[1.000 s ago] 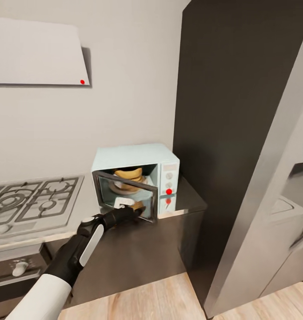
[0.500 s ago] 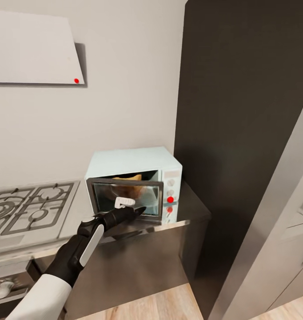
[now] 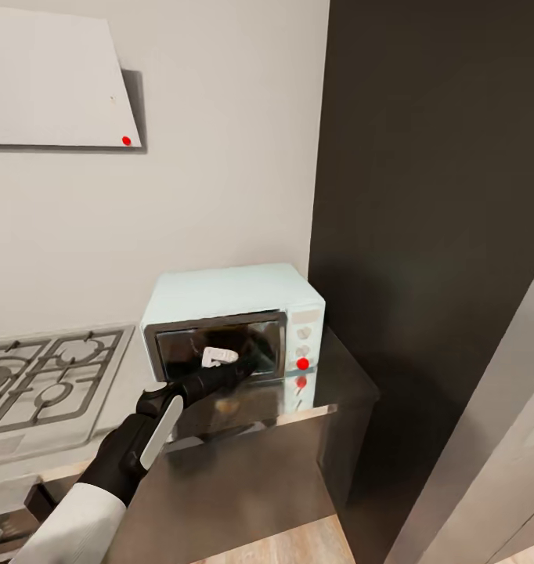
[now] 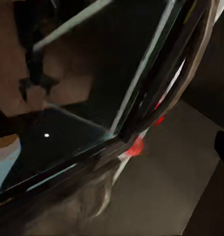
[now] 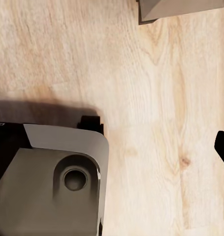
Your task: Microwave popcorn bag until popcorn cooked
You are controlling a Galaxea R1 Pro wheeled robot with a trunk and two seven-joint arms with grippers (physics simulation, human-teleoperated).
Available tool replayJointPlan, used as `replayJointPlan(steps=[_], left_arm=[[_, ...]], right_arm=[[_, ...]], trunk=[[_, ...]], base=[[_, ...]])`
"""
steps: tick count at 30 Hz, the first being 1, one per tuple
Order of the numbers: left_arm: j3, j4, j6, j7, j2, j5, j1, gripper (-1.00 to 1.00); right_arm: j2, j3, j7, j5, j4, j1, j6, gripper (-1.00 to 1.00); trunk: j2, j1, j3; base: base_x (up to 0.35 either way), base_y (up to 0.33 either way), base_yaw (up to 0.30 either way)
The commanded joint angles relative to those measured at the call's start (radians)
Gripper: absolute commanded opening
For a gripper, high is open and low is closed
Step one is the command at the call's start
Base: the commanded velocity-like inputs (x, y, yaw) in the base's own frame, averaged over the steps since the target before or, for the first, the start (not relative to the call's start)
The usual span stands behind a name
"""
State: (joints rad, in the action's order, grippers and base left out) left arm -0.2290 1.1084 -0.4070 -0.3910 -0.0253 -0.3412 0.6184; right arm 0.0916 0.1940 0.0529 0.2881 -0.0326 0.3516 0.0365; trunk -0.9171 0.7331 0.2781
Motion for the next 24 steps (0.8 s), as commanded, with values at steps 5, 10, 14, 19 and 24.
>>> replayJointPlan(steps=[5,10,14,19,24], left_arm=[[-0.001,0.003,-0.007,0.047,0.0,-0.012,0.001,1.0],[-0.008,0.02,-0.007,0.051,0.001,-0.013,0.001,1.0],[-0.063,0.037,-0.009,0.051,0.013,-0.013,0.001,1.0],[-0.129,0.038,-0.009,0.166,0.044,-0.013,0.001,1.0],[-0.149,0.038,-0.009,0.201,0.051,-0.013,0.001,1.0]], right_arm=[[0.0,0.008,0.002,0.009,-0.001,0.001,0.002,1.0],[0.0,0.008,0.002,0.009,-0.001,0.001,0.001,1.0],[0.001,0.008,0.002,0.009,-0.001,0.001,0.001,1.0],[0.001,0.008,0.002,0.009,-0.001,0.001,-0.004,1.0],[0.002,0.008,0.002,0.009,-0.001,0.001,-0.002,1.0]], trunk=[[-0.001,0.001,0.001],[-0.001,0.001,0.001],[-0.001,0.001,0.001],[-0.001,0.001,0.001],[-0.001,0.001,0.001]], base=[[0.213,0.0,0.0],[0.051,0.0,0.0],[-0.333,0.0,0.0],[-0.346,0.0,0.0],[-0.347,0.0,0.0]])
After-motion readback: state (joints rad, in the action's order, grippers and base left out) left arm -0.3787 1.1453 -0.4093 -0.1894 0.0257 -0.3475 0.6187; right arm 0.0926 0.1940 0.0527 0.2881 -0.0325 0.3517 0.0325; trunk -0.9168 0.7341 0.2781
